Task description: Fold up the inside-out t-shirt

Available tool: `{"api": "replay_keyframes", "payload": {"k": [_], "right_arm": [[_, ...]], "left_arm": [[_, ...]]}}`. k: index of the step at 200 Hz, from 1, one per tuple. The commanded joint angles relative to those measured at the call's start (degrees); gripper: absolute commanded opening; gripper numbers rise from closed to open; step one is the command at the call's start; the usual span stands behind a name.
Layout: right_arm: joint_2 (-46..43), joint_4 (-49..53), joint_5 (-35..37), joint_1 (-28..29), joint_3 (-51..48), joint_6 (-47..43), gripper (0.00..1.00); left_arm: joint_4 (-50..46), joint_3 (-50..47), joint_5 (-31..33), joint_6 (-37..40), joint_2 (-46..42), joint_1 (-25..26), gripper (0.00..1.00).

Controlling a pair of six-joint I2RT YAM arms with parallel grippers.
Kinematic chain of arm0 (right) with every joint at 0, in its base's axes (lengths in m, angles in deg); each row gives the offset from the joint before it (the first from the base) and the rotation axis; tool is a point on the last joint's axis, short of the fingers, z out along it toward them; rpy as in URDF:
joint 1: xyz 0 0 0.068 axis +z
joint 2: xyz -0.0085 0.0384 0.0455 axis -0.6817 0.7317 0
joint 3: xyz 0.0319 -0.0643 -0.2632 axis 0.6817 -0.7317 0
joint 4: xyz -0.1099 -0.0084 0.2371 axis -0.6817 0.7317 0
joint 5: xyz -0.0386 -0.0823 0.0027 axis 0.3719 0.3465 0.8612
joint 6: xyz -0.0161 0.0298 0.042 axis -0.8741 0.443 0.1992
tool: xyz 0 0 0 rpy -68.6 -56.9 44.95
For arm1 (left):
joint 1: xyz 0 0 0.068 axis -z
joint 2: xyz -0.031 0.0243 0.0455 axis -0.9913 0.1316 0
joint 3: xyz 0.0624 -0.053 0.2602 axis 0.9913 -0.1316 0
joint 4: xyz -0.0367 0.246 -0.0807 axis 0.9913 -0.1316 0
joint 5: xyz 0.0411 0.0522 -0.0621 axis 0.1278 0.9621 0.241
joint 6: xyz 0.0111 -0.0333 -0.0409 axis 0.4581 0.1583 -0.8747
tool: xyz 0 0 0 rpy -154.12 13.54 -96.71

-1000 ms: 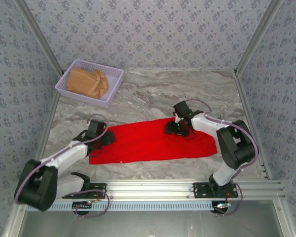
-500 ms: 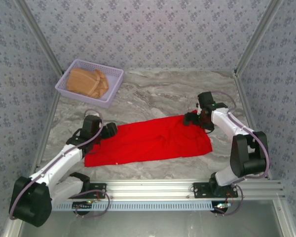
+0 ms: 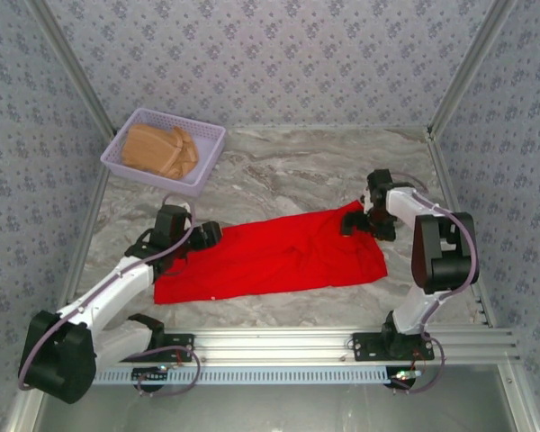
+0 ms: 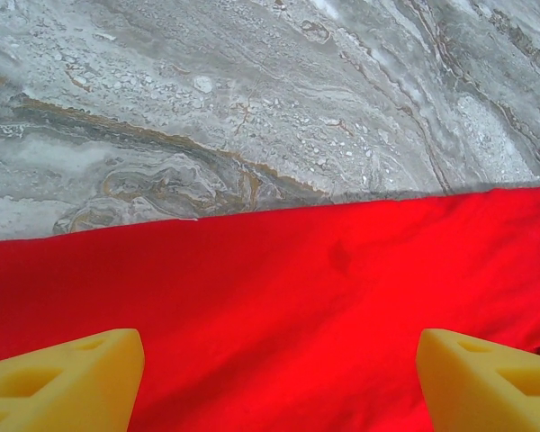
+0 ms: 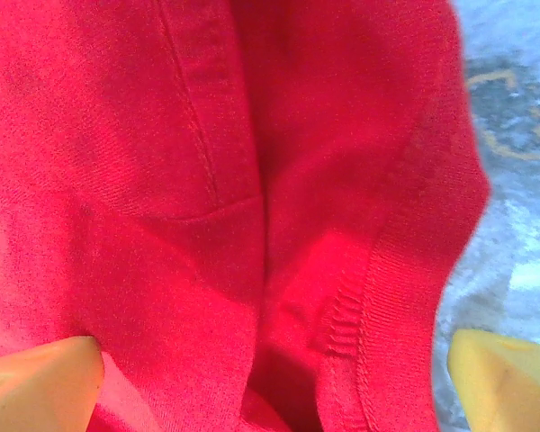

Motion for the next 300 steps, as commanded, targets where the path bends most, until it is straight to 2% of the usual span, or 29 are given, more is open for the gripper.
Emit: {"api": "replay_keyframes", "payload": {"k": [1, 37, 74, 110, 153, 189, 210, 276, 300], "right_arm": [[1.9, 1.22, -1.53, 0.92, 1.15, -2.62, 1.0], [3.44, 0.62, -2.05, 1.9, 0.07, -2.45, 0.94], [3.54, 0.97, -2.06, 5.22, -0.6, -1.79, 0.75], [3.67, 1.31, -0.53, 7.68, -0.89, -0.95, 0.62], [4.73, 0.81, 0.27, 8.4, -0.68, -0.43, 0.37], [3.99, 0.6, 0.68, 8.32, -0.88, -0.03, 0.07], [2.65, 4.12, 7.32, 7.6, -0.1, 0.4, 0.0], [0.7, 16.42, 34.48, 1.99, 7.12, 1.35, 0.0], [0.63, 19.47, 42.06, -0.08, 13.42, 0.86, 0.0]], "left_arm": [[1.26, 1.3, -0.63, 1.31, 0.2, 0.3, 0.8], [0.9, 1.37, -0.45, 1.67, -0.27, 0.3, 0.79], [0.25, 1.43, 0.42, 2.28, -0.35, 0.3, 0.8], [0.02, 1.62, 0.52, 2.45, -0.28, 0.26, 0.8], [-0.41, 1.58, 0.98, 3.07, 0.11, 0.3, 0.8], [-2.02, 0.88, 1.49, 3.25, 0.59, 0.22, 0.8], [-3.52, 0.85, 1.19, 2.93, 1.41, 0.26, 0.79], [-5.04, 0.93, -0.44, 2.72, 3.77, 1.42, 0.78], [-5.14, 2.44, -2.04, 3.45, 6.42, 3.12, 0.78]]}}
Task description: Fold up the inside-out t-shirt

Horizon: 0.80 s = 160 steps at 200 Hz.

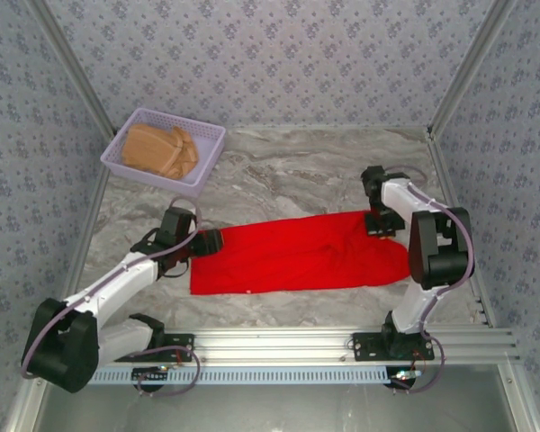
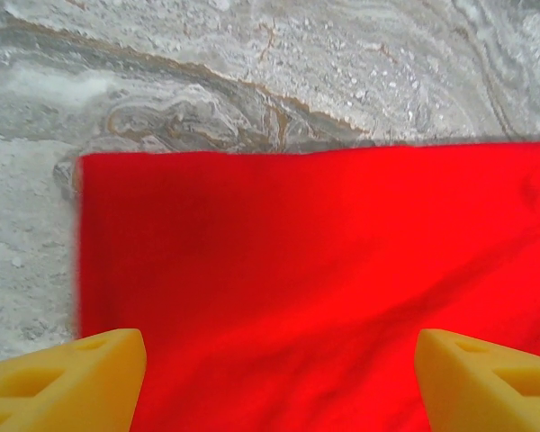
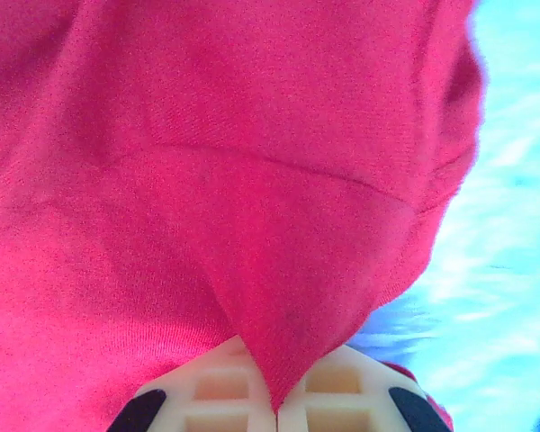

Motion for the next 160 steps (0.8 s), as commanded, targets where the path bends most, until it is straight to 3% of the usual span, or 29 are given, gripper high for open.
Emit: {"api": "replay_keyframes", "payload": {"k": [1, 31, 68, 160], "right_arm": [[-1.16, 5.99, 13.9, -1.74, 5.68, 0.41, 0.0], [-1.29, 8.87, 19.88, -2.31, 10.91, -1.76, 0.0], [-1.43, 10.74, 20.85, 1.26, 12.94, -2.34, 0.0], [2.43, 16.63, 11.97, 25.21, 14.89, 6.05, 0.0]], "left_arm": [[-1.46, 2.34, -2.04, 1.53, 2.41, 1.76, 0.78], [-2.1, 5.8, -4.02, 3.74, 9.07, 5.23, 0.77], [-0.36, 7.42, -4.05, 3.03, 13.85, 8.93, 0.77], [0.03, 6.69, -0.43, 3.89, 13.68, 9.32, 0.77]]}}
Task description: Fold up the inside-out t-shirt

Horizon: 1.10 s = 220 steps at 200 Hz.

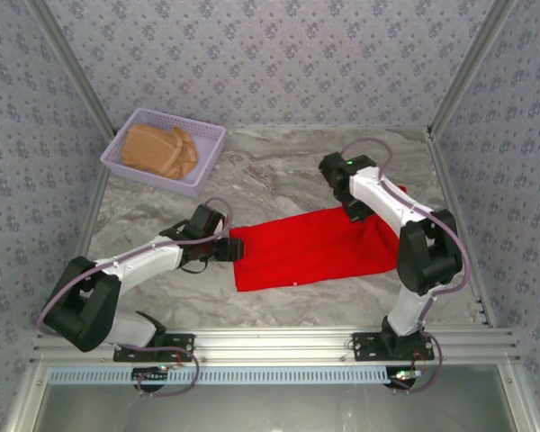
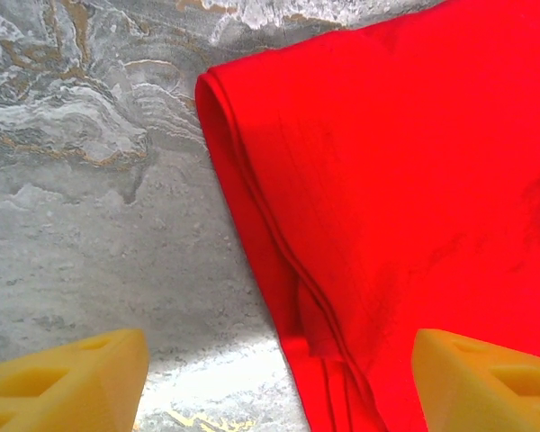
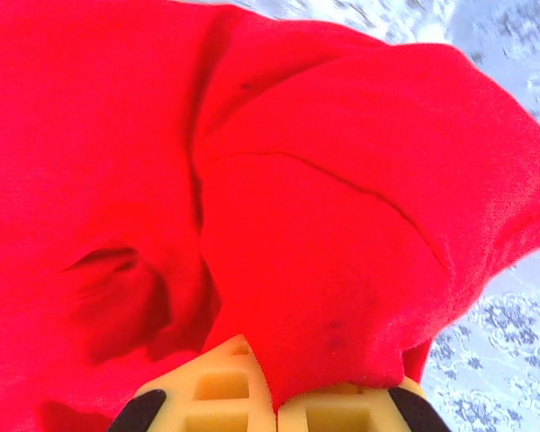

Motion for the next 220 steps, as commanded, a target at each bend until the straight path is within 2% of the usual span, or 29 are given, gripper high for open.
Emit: {"api": "replay_keyframes", "payload": {"k": [1, 46, 119, 220], "right_arm": [[2.07, 3.24, -4.25, 5.57, 1.26, 4.17, 0.0], [7.21, 2.41, -6.46, 11.08, 0.47, 5.6, 0.0], [4.69, 5.16, -5.83, 11.97, 2.29, 3.11, 0.0], [4.28, 5.58, -7.22, 13.16, 2.93, 2.66, 0.0]], "left_arm": [[0.42, 0.26, 1.88, 1.05, -0.08, 0.23, 0.77], [1.1, -0.63, 1.68, 0.7, -0.3, 0.25, 0.77], [3.71, -2.31, 0.12, 0.96, 1.23, 0.38, 0.74], [8.45, -2.44, -4.61, -0.18, 6.34, 0.49, 0.5]]}}
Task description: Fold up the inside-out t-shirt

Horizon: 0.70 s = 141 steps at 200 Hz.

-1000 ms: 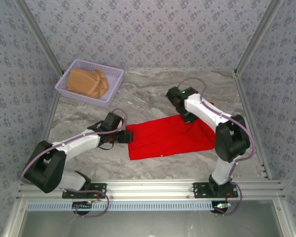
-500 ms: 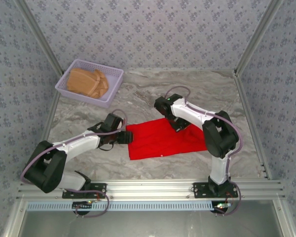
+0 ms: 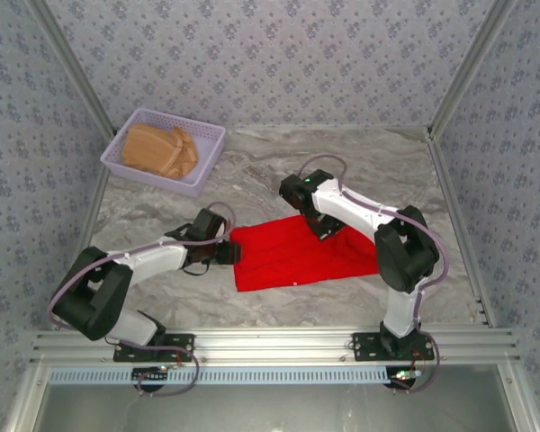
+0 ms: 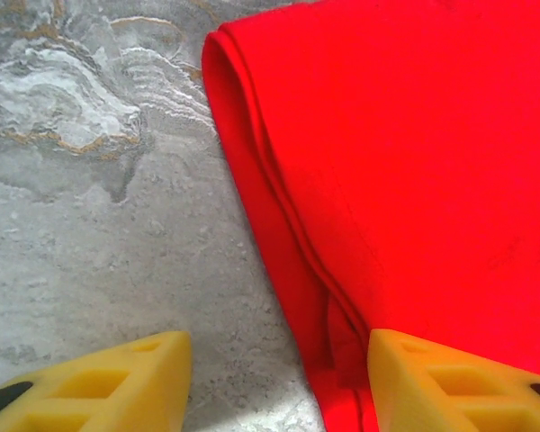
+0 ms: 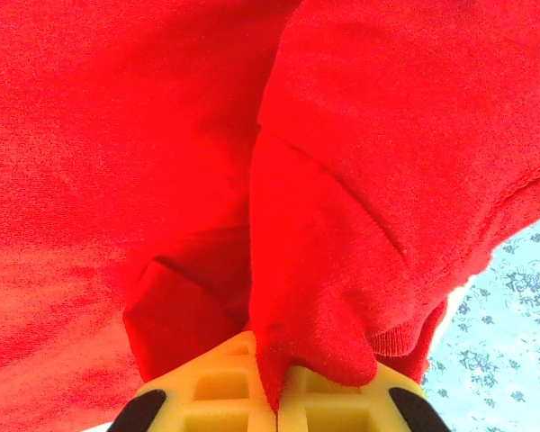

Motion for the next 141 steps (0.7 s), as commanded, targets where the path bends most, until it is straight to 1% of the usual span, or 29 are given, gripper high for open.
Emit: {"api": "replay_keyframes", "payload": {"k": [1, 41, 76, 107, 141], "right_arm": [[-0.95, 1.93, -0.41, 0.48, 1.44, -0.51, 0.0], [-1.16, 3.22, -0.29, 1.6, 2.77, -0.16, 0.0], [-2.14, 4.89, -1.72, 4.68, 5.87, 0.8, 0.0], [-3.18, 5.53, -4.57, 7.88, 8.85, 1.59, 0.0], [-2.97, 4.13, -9.96, 11.46, 11.38, 1.94, 0.0]], "left_arm": [[3.17, -0.16, -3.61, -0.14, 1.9, 0.57, 0.5], [5.73, -1.07, -5.07, -1.26, 3.42, 0.7, 0.44], [7.76, -1.24, -6.62, -1.96, 4.95, 0.85, 0.38], [8.57, -1.32, -7.62, -2.16, 5.7, 0.81, 0.34], [9.38, -1.79, -7.34, -2.76, 5.62, 0.85, 0.32]]}}
